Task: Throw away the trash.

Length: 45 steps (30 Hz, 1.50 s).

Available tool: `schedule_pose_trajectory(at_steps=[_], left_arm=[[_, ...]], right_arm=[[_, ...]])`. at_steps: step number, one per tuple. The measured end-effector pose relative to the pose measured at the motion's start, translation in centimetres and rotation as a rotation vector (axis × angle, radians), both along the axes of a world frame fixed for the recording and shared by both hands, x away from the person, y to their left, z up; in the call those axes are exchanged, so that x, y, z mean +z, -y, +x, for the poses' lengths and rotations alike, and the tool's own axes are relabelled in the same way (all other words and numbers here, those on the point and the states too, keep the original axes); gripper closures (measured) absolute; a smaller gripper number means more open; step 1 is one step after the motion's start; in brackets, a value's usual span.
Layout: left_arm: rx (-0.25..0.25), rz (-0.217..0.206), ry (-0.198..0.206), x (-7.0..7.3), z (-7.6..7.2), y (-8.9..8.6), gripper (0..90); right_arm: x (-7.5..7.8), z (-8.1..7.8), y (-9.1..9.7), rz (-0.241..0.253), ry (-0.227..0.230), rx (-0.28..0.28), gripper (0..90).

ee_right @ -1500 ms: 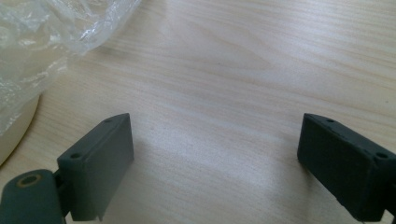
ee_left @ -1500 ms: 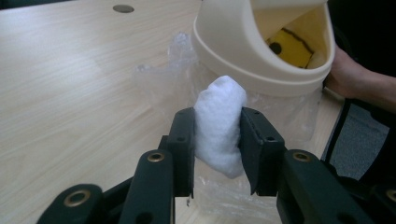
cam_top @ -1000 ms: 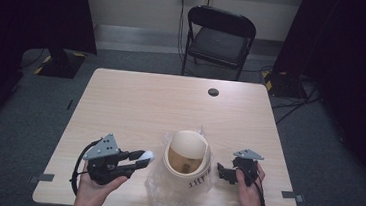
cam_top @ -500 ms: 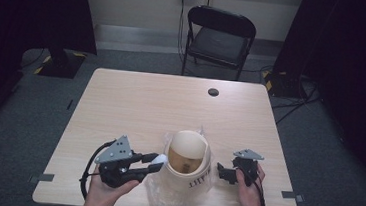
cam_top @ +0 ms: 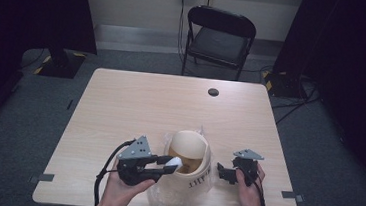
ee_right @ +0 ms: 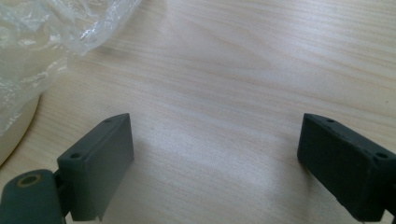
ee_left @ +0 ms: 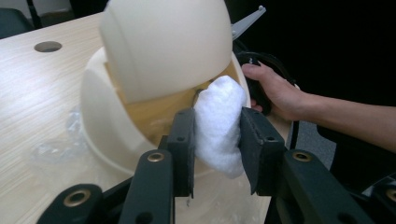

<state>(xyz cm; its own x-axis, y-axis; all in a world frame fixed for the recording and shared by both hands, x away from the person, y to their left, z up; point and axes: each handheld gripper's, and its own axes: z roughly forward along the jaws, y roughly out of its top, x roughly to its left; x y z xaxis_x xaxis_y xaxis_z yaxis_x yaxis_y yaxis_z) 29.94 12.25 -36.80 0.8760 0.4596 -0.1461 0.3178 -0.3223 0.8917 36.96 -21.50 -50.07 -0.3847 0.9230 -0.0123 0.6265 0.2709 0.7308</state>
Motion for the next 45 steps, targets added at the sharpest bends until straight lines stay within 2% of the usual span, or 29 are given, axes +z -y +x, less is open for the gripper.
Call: schedule_pose_trajectory(at_steps=[4,10,18,24,30,36,39,40,45], left_arm=[[-0.017,0.017,-0.012,-0.3,0.4,0.8,67.2],[-0.012,0.023,-0.035,-0.9,1.3,1.1,67.1],[-0.026,0.054,-0.043,-1.1,1.9,2.0,66.9],[-0.013,0.086,-0.051,-1.2,2.3,2.4,66.9],[-0.021,0.099,-0.045,-1.5,2.6,2.8,67.0],[0.004,0.147,-0.029,-1.4,2.8,3.2,67.2],[0.008,0.154,-0.032,-1.4,2.9,3.2,67.1],[0.010,0.171,-0.022,-1.3,3.0,3.2,67.0],[0.011,0.171,-0.025,-1.3,3.3,3.3,64.8]], right_arm=[[0.0,0.0,0.0,0.000,0.001,0.001,9.8],[0.0,0.0,0.0,0.000,0.001,0.001,9.9],[0.0,0.0,0.0,0.000,0.001,0.001,9.9],[0.0,0.0,0.0,0.001,-0.001,-0.001,9.9],[0.0,0.0,0.0,0.001,-0.002,-0.001,9.9],[0.0,0.0,0.0,0.001,-0.002,-0.001,9.9],[0.0,0.0,0.0,0.001,-0.002,-0.001,9.9],[0.0,0.0,0.0,0.001,-0.001,0.000,9.9],[0.0,0.0,0.0,0.001,-0.002,-0.001,9.9]])
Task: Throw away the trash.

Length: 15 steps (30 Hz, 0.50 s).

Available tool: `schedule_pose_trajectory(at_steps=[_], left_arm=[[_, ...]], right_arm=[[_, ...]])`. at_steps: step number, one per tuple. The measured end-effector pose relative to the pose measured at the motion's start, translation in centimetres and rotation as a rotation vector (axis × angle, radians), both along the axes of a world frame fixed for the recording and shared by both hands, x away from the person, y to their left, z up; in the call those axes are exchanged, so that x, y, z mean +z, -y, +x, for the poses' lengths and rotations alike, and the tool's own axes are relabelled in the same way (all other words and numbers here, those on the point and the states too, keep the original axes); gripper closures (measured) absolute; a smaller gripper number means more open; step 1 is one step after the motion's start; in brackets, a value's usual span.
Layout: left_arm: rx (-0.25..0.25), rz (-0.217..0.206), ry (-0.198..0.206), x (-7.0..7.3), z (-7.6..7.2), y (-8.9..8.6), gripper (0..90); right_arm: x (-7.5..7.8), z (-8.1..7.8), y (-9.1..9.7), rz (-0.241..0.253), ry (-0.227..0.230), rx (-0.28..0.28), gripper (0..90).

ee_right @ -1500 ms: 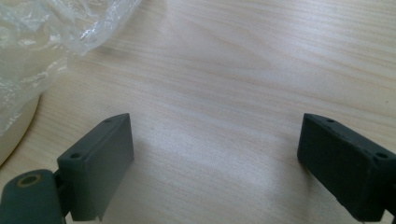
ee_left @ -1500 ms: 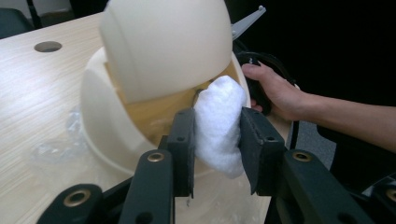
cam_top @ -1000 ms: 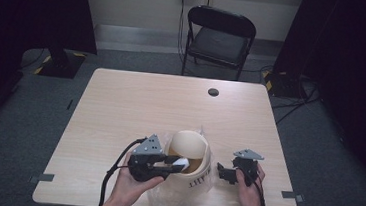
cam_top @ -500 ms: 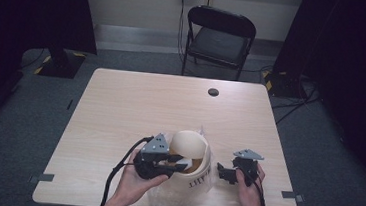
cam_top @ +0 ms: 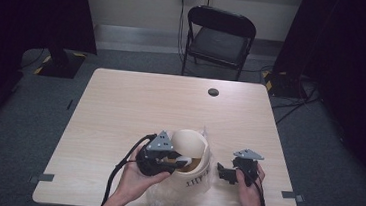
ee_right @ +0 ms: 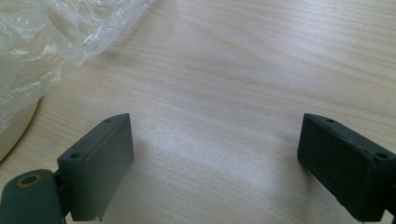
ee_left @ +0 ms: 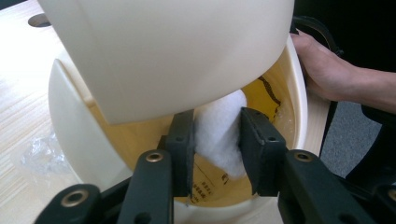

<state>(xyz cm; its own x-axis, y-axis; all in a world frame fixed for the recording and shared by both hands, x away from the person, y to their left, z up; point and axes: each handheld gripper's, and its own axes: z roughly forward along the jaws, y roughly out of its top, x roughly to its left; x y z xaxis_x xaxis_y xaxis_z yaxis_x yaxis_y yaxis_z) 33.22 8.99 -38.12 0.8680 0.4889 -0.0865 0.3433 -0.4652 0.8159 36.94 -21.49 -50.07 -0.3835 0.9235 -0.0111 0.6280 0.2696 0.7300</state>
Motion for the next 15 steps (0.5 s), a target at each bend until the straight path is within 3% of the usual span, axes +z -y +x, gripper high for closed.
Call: schedule_pose_trajectory(at_steps=[5,15], left_arm=[[0.002,0.005,0.002,0.01,-0.08,0.06,60.1],[-0.011,-0.041,-0.004,-0.07,-0.44,-0.26,55.8]], right_arm=[[0.00,0.00,0.00,0.001,0.000,0.001,9.9],[-0.01,0.01,0.00,0.000,0.001,0.001,9.9]])
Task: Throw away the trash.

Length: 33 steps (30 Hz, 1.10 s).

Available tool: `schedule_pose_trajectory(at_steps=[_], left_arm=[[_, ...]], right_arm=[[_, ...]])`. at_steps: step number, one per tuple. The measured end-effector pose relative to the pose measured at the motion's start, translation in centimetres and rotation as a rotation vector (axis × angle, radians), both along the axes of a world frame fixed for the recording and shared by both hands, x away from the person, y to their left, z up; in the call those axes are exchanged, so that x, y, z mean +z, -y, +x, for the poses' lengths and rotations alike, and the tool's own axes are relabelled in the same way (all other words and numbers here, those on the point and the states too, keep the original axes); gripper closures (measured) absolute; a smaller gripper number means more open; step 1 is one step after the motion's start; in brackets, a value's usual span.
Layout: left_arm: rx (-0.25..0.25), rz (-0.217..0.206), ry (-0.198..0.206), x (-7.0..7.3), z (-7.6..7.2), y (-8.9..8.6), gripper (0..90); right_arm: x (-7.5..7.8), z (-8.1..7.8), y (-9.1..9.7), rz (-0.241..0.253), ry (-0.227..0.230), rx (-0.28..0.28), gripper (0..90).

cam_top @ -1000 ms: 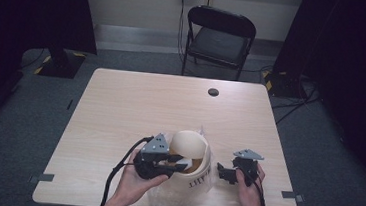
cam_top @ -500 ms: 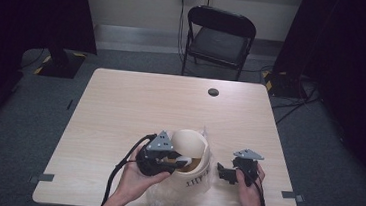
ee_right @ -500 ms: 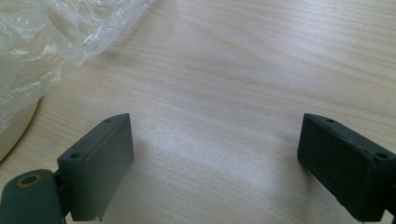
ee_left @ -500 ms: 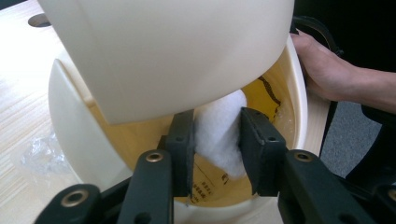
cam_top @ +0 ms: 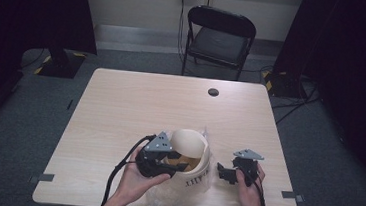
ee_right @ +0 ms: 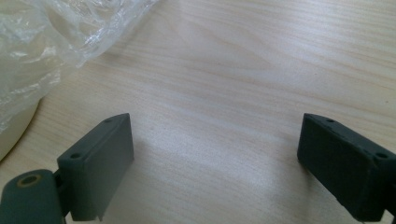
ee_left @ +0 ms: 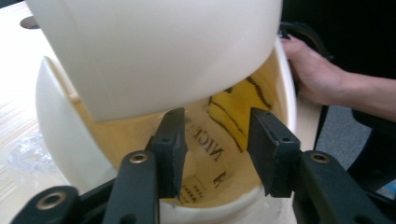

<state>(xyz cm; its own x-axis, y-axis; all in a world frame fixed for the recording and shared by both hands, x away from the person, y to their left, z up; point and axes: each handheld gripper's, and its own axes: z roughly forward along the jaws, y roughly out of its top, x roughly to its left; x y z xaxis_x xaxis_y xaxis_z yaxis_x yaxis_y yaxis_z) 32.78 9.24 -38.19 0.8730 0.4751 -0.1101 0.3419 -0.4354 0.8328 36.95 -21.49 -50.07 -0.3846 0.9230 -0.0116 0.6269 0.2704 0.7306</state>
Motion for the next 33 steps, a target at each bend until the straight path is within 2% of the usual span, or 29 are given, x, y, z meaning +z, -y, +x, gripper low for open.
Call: schedule_pose_trajectory(at_steps=[1,3,11,15,19,21,28,33], left_arm=[[-0.001,-0.002,0.004,0.1,-0.1,-0.1,54.1],[0.005,-0.034,0.009,0.3,-0.3,-0.7,51.3],[0.016,-0.122,0.018,1.3,-0.8,-3.2,53.4],[0.032,-0.150,0.020,1.6,-0.9,-4.4,50.7],[0.066,-0.166,0.029,1.8,-1.0,-5.9,45.6],[0.084,-0.187,0.032,1.7,-1.1,-6.5,43.4],[0.143,-0.166,0.016,0.8,-0.7,-8.4,38.2],[0.180,-0.148,0.005,0.3,-0.6,-9.8,37.7]], right_arm=[[0.0,0.0,0.0,0.000,0.000,0.000,9.9],[0.0,0.0,0.0,0.000,0.000,0.000,9.9],[0.0,0.0,0.0,-0.001,0.001,0.000,9.9],[0.0,0.0,0.0,0.000,0.000,-0.001,9.9],[0.0,0.0,0.0,0.001,-0.001,-0.001,9.9],[0.0,0.0,0.0,0.001,-0.001,-0.001,9.9],[0.0,0.0,0.0,0.000,-0.001,-0.001,9.9],[0.0,0.0,0.0,0.000,-0.001,-0.001,9.9]])
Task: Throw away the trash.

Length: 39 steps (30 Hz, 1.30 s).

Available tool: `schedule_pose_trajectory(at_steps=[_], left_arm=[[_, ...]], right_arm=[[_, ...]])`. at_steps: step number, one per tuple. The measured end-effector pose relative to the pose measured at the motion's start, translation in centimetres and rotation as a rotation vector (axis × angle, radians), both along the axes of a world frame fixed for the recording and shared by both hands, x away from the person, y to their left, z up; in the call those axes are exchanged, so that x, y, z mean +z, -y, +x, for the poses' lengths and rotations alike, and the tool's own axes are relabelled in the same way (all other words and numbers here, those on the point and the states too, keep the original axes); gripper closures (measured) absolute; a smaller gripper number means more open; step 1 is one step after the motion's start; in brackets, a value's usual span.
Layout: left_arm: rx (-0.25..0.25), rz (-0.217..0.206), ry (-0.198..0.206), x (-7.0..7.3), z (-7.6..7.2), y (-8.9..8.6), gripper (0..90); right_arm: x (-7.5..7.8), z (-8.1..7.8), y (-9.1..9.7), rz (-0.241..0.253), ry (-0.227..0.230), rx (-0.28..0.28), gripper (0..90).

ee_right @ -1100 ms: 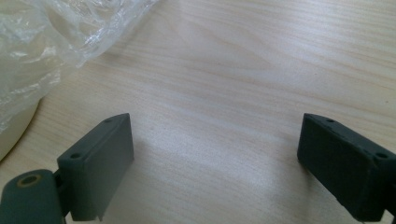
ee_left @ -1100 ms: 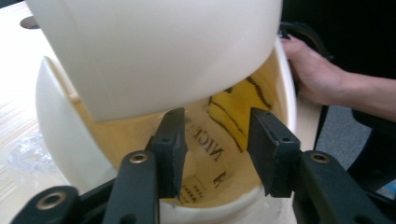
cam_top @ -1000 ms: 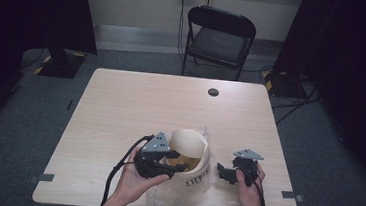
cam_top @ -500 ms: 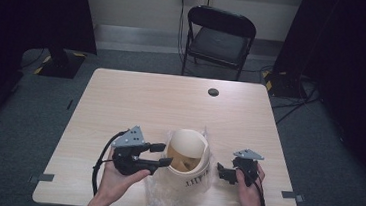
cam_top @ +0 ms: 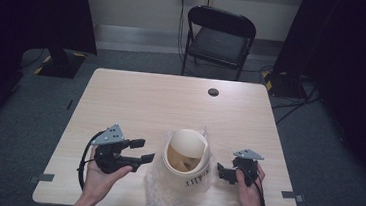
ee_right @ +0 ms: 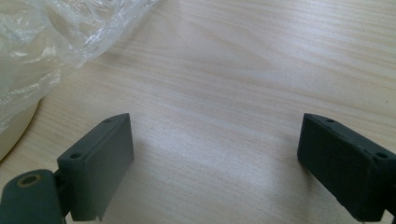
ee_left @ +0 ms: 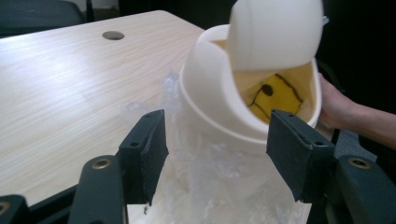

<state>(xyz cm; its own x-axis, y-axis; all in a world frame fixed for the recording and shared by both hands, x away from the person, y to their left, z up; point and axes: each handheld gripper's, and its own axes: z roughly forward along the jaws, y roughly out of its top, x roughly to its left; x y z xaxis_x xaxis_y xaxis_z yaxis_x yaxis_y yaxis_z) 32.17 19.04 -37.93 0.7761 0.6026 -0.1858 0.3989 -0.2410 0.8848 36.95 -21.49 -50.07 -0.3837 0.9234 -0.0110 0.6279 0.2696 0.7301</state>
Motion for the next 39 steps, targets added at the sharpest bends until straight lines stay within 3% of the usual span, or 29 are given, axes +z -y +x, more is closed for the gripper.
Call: schedule_pose_trajectory(at_steps=[13,16,21,23,26,30,36,39], left_arm=[[0.144,0.043,-0.046,-2.1,1.0,-3.8,22.7],[0.191,0.017,-0.060,-3.1,1.2,-5.1,22.4],[0.261,0.015,-0.100,-5.1,1.7,-6.9,22.0],[0.272,0.030,-0.101,-5.8,2.0,-7.5,21.1],[0.296,0.094,-0.106,-6.8,2.5,-8.2,18.7],[0.317,0.070,-0.138,-8.1,2.8,-9.2,18.3],[0.358,0.118,-0.192,-9.5,2.9,-10.3,19.4],[0.412,0.173,-0.169,-10.2,3.0,-11.0,21.4]], right_arm=[[0.0,0.0,0.0,0.000,0.000,0.000,9.9],[0.0,0.0,0.0,0.000,0.000,0.000,9.9],[0.0,0.0,0.0,0.000,0.000,0.000,9.8],[0.0,0.0,0.0,0.000,0.001,0.001,9.9],[0.0,0.0,0.0,0.000,0.001,0.001,9.9],[0.0,0.0,0.0,0.000,0.000,0.000,9.9],[0.0,0.0,0.0,0.000,0.001,0.001,9.9],[0.0,0.0,0.0,0.000,0.000,0.000,9.9]])
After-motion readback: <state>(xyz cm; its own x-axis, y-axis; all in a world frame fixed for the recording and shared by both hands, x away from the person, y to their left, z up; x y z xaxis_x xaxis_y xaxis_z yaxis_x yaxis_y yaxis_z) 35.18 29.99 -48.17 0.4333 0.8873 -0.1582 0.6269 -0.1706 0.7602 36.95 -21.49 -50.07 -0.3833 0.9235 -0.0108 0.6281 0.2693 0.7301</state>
